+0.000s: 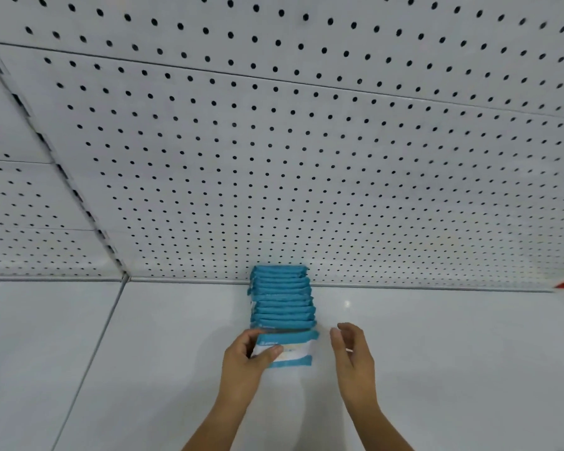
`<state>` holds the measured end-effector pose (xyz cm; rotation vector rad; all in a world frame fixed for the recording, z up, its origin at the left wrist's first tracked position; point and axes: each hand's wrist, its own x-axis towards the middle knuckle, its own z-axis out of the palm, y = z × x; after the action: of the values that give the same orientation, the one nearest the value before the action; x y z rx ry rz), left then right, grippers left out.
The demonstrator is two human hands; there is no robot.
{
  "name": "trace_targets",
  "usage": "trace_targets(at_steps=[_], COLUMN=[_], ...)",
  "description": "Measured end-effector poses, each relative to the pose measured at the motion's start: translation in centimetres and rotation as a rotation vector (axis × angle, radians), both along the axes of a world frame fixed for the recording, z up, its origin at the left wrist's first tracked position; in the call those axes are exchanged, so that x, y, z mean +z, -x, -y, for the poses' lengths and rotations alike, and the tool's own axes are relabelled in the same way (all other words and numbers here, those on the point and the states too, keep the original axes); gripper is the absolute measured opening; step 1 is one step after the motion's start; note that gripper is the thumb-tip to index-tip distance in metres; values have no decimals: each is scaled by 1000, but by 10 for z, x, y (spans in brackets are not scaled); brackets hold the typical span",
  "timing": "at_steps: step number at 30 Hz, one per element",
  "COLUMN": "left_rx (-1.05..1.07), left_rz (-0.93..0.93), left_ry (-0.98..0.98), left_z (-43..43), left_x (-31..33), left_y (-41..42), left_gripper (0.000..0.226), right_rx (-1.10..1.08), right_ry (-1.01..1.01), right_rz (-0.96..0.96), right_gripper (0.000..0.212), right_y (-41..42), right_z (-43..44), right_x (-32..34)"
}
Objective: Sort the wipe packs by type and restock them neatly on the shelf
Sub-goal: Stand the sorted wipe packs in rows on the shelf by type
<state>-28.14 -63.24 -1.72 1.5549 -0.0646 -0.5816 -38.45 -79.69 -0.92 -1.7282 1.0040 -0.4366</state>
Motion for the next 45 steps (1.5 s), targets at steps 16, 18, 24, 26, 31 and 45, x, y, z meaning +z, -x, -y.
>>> trace_targets(at_steps=[16,18,24,26,31,45], left_rx=[215,196,129,112,52,-114], left_rz=[176,215,271,236,237,434], left_ry=[-299,-300,-296,-302,-314,-207], left_z=[17,19,14,13,10,-3], left_x=[-20,-17,-20,-20,-23,30], left_y=[1,-4,-10,-9,-16,62], left_gripper=[87,89,88,87,87,57], right_rx=[227,213,176,165,149,5], right_ry=[204,213,162,121,14,-44], right_rz=[-102,-81,-139,-163,-137,173], right_gripper=[21,28,28,26,30,52], right_y=[-31,-33,-29,-29,-24,79], right_z=[-7,-6,-10,-11,-11,-25], right_x=[-14,-16,-23,-26,-23,26])
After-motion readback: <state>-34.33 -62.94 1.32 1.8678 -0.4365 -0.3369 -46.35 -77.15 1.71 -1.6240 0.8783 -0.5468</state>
